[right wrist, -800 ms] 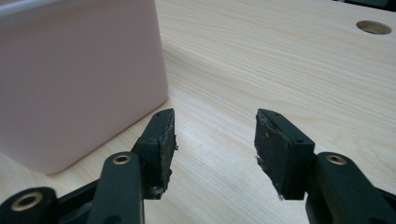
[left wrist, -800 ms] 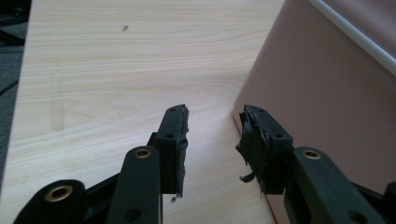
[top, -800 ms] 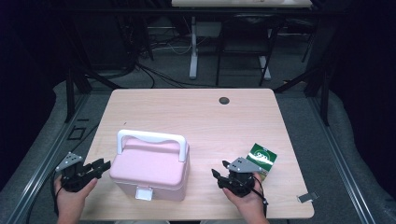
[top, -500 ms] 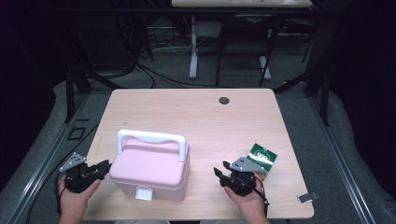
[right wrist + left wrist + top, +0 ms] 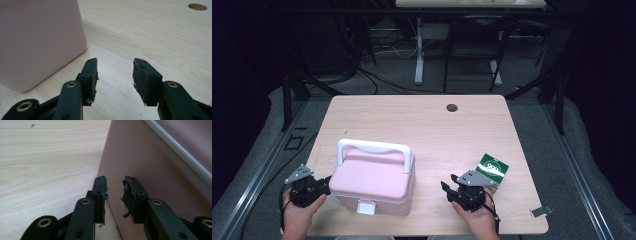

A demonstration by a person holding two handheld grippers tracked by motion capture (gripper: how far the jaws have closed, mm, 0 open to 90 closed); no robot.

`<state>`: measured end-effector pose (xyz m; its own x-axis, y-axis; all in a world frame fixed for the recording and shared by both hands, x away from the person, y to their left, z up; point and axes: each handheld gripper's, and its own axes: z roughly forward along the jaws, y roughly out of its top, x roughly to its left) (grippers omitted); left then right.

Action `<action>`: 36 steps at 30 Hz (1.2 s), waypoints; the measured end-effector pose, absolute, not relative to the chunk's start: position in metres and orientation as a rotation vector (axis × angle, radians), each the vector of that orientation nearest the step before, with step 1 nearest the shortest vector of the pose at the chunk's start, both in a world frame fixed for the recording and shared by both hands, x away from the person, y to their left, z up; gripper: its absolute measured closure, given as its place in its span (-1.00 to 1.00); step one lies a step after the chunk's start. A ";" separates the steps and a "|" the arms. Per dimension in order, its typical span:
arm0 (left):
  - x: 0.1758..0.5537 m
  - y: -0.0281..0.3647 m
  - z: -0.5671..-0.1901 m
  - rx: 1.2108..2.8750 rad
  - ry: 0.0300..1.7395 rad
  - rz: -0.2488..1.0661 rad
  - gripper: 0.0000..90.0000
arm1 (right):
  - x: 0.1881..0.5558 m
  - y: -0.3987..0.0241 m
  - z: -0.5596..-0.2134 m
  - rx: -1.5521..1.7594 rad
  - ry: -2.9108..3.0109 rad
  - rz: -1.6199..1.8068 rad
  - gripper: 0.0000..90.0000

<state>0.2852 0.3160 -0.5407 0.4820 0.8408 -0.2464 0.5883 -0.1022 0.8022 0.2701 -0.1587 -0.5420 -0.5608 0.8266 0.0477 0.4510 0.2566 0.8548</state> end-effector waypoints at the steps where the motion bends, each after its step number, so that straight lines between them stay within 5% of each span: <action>1: 0.285 0.316 -0.541 1.798 1.207 0.340 0.57 | 0.270 -0.159 -0.542 1.162 2.122 1.233 0.19; 9: 0.282 0.315 -0.538 1.812 1.206 0.380 0.52 | 0.268 -0.153 -0.540 1.157 2.119 1.249 0.17; 14: 0.281 0.316 -0.538 1.798 1.220 0.366 0.51 | 0.265 -0.149 -0.537 1.136 2.149 1.279 0.34; 36: 0.277 0.296 -0.538 1.814 1.149 0.320 0.81 | 0.260 -0.136 -0.535 1.115 2.248 1.281 0.73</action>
<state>0.2773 0.2964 -0.5380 0.5276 0.8137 -0.2439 0.5700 -0.1262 0.8119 0.2597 -0.1355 -0.5350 -0.6426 0.7601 0.0963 0.4702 0.2921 0.8328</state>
